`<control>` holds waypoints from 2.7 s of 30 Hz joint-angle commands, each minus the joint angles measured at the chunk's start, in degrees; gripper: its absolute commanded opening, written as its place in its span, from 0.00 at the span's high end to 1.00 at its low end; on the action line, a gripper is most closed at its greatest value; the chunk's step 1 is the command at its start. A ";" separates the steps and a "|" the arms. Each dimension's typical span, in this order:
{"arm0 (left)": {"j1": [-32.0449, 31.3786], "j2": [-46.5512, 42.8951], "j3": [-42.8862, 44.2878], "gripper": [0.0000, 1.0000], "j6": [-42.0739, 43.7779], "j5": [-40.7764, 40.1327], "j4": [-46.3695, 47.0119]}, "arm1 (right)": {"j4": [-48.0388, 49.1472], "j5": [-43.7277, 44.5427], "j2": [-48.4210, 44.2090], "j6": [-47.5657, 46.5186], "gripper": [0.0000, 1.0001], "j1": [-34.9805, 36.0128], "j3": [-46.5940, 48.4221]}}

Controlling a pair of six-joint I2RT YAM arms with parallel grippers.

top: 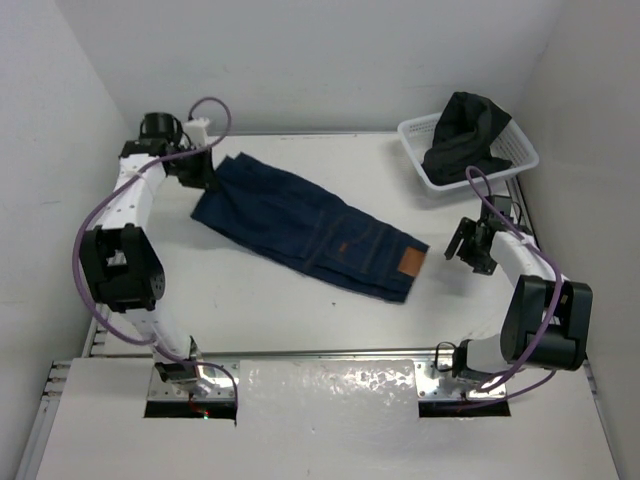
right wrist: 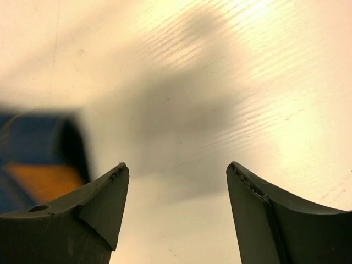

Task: Fold and stack the trousers
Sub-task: Fold the trousers

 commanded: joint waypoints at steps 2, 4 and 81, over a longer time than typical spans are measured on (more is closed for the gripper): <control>-0.18 -2.82 9.68 1.00 2.02 -1.78 -7.66 | 4.87 -3.11 -1.95 2.47 0.31 1.68 -1.86; -0.88 -2.29 13.20 1.00 0.79 0.59 -9.07 | 6.71 -3.11 -1.61 3.96 0.31 3.09 -2.92; -18.81 12.83 -12.36 0.99 -3.52 -2.48 16.24 | 20.53 -12.51 22.09 15.25 0.78 23.49 11.39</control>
